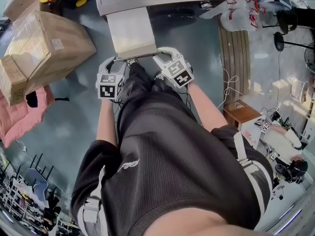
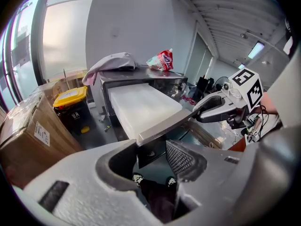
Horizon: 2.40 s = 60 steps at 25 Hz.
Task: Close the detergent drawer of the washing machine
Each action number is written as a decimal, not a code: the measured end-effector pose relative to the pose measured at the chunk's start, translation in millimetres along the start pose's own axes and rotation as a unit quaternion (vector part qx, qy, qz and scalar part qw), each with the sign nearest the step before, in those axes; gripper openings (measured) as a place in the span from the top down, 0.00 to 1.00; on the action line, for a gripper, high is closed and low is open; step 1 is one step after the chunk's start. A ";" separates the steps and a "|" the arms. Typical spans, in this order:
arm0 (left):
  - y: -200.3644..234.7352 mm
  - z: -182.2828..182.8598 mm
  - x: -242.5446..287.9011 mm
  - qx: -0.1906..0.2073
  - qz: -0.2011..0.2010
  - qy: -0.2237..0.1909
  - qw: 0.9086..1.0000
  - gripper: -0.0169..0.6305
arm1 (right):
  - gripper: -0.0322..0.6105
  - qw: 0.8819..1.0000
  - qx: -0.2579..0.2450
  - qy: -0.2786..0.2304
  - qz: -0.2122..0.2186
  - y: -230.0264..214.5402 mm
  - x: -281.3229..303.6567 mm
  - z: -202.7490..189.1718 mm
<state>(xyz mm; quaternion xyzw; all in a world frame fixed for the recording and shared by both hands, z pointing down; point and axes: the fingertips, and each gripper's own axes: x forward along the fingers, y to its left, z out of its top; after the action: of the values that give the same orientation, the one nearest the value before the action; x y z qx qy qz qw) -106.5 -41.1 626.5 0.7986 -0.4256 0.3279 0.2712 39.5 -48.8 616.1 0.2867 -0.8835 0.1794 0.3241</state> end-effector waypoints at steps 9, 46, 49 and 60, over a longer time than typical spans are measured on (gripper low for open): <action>4.5 2.0 3.6 0.002 -0.004 0.004 1.000 0.67 | 0.77 1.000 0.006 0.004 -0.007 -3.0 4.8 1.2; 17.8 20.6 13.0 -0.002 -0.005 0.002 1.000 0.67 | 0.76 1.000 0.007 0.014 -0.019 -21.7 14.9 16.6; 18.0 23.9 13.5 -0.002 -0.006 0.001 1.000 0.67 | 0.76 1.000 0.007 0.016 -0.019 -23.5 14.6 18.1; 24.5 29.5 17.6 -0.005 -0.005 -0.004 1.000 0.67 | 0.76 1.000 0.001 0.013 -0.024 -32.0 20.5 25.9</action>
<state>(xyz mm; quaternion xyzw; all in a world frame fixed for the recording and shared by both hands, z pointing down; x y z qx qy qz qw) -111.4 -82.9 624.7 0.8007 -0.4241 0.3210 0.2756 34.4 -94.5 615.4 0.3057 -0.8717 0.1762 0.3400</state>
